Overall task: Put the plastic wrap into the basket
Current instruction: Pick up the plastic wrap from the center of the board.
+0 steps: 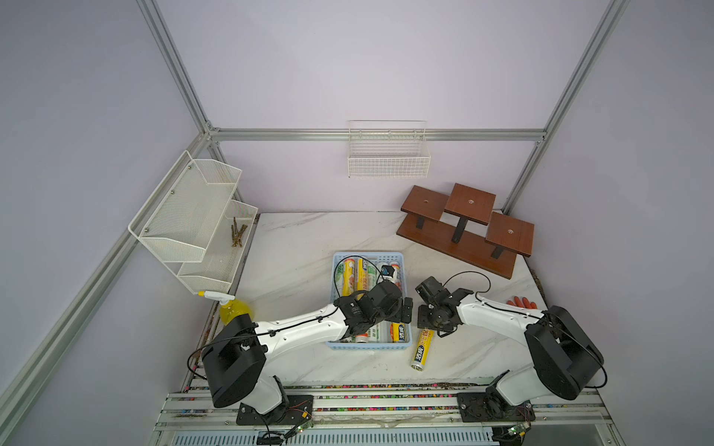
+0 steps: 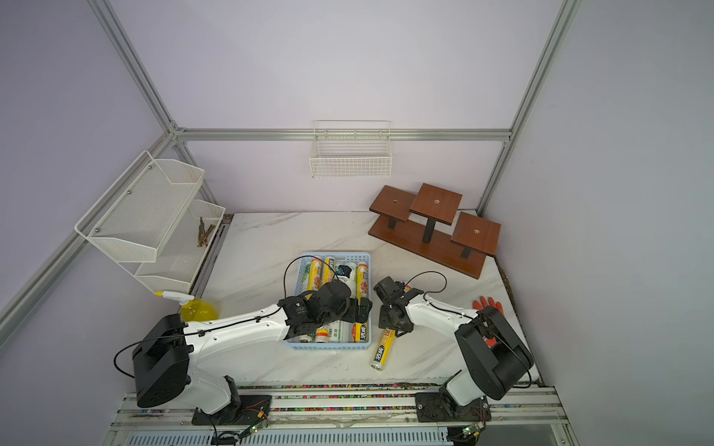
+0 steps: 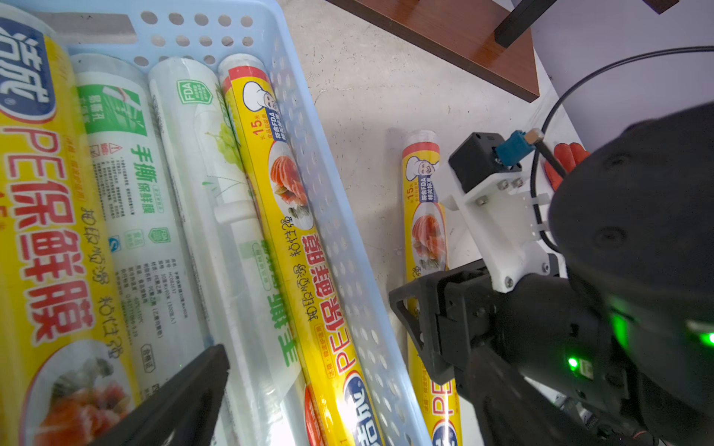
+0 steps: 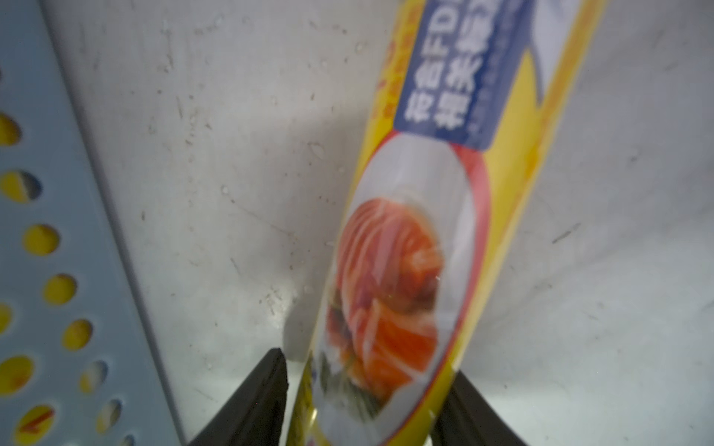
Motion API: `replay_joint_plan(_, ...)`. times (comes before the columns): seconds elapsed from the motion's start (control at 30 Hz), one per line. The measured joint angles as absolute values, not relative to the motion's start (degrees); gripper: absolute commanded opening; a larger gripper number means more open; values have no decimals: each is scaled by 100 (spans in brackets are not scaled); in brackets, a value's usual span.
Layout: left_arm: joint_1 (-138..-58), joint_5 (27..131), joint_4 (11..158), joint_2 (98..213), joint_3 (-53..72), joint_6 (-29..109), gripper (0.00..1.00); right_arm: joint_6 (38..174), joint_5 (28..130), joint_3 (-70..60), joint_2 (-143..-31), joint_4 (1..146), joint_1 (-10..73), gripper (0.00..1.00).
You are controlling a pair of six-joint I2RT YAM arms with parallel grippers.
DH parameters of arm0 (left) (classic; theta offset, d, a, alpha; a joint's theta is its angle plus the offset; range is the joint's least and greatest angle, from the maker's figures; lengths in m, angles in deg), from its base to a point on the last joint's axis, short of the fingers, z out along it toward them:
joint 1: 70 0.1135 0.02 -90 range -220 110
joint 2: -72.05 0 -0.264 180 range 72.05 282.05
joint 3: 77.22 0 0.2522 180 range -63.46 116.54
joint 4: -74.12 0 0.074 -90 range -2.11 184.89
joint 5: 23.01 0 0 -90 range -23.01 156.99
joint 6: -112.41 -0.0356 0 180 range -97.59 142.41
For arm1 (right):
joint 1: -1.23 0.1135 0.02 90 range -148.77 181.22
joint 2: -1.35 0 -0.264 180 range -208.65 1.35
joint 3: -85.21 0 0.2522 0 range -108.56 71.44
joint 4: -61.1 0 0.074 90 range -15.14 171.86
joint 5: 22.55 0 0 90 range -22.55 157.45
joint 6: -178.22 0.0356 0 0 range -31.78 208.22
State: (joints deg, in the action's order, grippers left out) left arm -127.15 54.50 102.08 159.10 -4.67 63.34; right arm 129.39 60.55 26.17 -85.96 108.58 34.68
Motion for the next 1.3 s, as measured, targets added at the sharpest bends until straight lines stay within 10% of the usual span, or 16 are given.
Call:
replay_joint_plan(0.8, -12715, 5323, 10208, 15835, -478, 6334, 100, 13035, 5640, 2234, -8970, 11019, 3476, 38)
replay_joint_plan(1.3, -12715, 5173, 10173, 15689, -590, 6349, 100, 12989, 5297, 2276, -6883, 11446, 3476, 35)
